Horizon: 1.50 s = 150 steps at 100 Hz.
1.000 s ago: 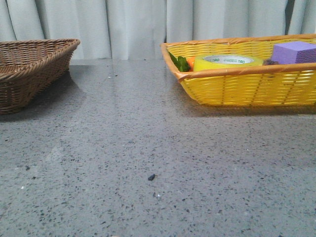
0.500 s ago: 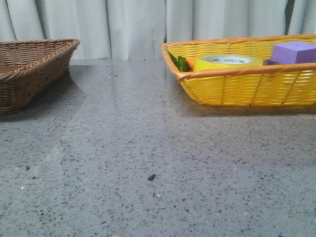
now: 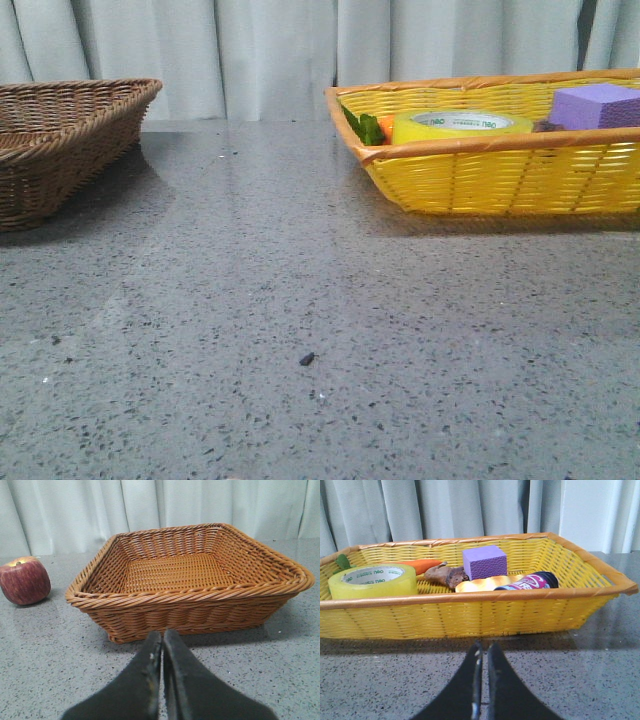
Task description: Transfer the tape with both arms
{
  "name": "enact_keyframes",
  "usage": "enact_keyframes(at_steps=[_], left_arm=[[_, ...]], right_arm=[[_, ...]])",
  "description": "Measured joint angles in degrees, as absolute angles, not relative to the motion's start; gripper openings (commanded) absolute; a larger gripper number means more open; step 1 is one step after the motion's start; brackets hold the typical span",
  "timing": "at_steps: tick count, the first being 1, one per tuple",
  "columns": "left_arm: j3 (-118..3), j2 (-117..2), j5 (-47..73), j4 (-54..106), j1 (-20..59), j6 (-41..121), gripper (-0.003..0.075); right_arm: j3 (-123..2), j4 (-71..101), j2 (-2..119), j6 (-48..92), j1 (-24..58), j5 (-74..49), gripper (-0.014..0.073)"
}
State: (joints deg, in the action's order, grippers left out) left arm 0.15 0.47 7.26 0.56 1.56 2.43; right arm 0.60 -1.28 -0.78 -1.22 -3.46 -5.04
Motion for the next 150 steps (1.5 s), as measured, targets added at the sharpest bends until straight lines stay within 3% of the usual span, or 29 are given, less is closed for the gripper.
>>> enact_keyframes(at_steps=[21, 42, 78, 121, 128, 143, 150], left_arm=[[-0.2, 0.5, 5.1, 1.0, 1.6, 2.4, -0.0021], [-6.6, -1.0, 6.1, 1.4, 1.6, 2.4, -0.0021], [-21.1, -17.7, 6.0, 1.4, 1.6, 2.4, -0.0021], [-22.6, -26.2, 2.0, 1.8, 1.6, 2.6, -0.002], [-22.6, -26.2, 1.3, 1.8, 1.6, 2.6, -0.002], [-22.6, -26.2, -1.3, 1.8, 1.6, 2.6, -0.002], [-22.6, -26.2, -2.7, 1.8, 1.6, 2.6, -0.002]], right_arm=[[0.6, -1.3, -0.8, -1.2, -3.5, -3.3, -0.0074], [-4.4, -1.3, 0.1, -1.2, -3.5, -9.5, -0.0074], [-19.8, -0.8, 16.3, -1.3, -3.5, -19.9, -0.0056], [-23.6, 0.0, 24.7, -1.3, -3.5, -20.8, -0.0049], [-25.2, 0.4, 26.3, -1.3, -3.5, -23.8, 0.0013], [-30.5, 1.0, 32.0, -1.3, -1.6, -29.5, 0.0279], [-33.6, 1.4, 35.3, -1.2, 0.1, -31.1, 0.0335]])
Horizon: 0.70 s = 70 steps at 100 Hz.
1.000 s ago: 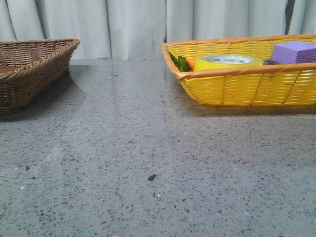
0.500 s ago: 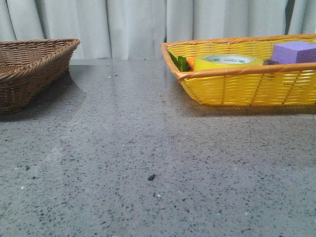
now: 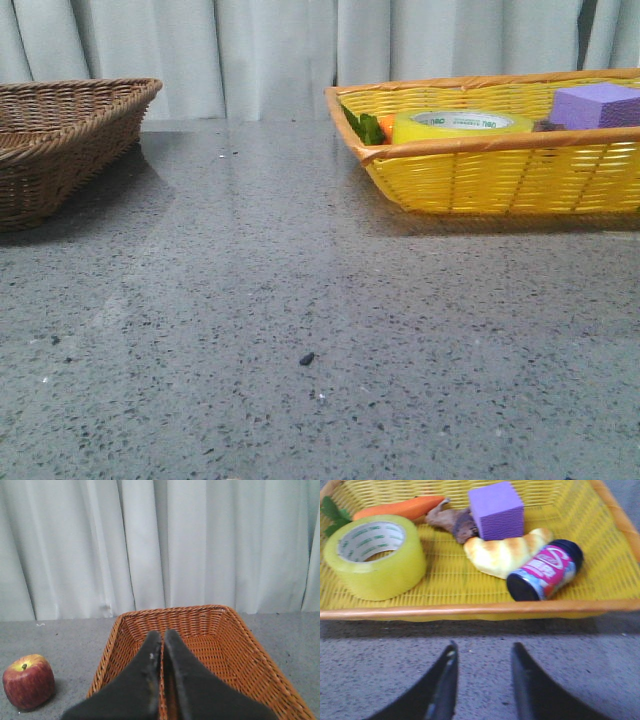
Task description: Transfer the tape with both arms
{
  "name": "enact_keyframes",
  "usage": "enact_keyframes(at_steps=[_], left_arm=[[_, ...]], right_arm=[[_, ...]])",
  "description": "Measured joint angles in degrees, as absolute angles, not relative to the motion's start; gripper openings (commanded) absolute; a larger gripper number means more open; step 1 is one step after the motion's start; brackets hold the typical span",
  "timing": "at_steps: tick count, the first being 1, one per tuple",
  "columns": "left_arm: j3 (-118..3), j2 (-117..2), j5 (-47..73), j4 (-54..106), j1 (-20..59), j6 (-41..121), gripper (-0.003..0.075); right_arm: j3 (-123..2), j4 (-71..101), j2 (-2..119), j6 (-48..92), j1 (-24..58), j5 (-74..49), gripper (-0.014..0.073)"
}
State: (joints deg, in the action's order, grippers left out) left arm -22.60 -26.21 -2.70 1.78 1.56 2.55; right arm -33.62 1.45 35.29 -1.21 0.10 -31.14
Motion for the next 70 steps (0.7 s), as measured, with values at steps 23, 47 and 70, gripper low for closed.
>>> enact_keyframes(at_steps=[23, 47, 70], left_arm=[[-22.6, -26.2, -5.0, 1.8, 1.6, 2.6, -0.002], [-22.6, -26.2, -5.0, 1.8, 1.6, 2.6, -0.002], [-22.6, -26.2, -5.0, 1.8, 1.6, 2.6, -0.002]], right_arm=[[-48.0, 1.7, 50.0, -1.2, 7.3, -40.7, 0.0329], [-65.3, 1.8, 66.8, -1.2, 14.9, -48.8, 0.0329], [-76.3, 1.9, 80.0, -0.7, 18.2, -50.9, 0.0329]])
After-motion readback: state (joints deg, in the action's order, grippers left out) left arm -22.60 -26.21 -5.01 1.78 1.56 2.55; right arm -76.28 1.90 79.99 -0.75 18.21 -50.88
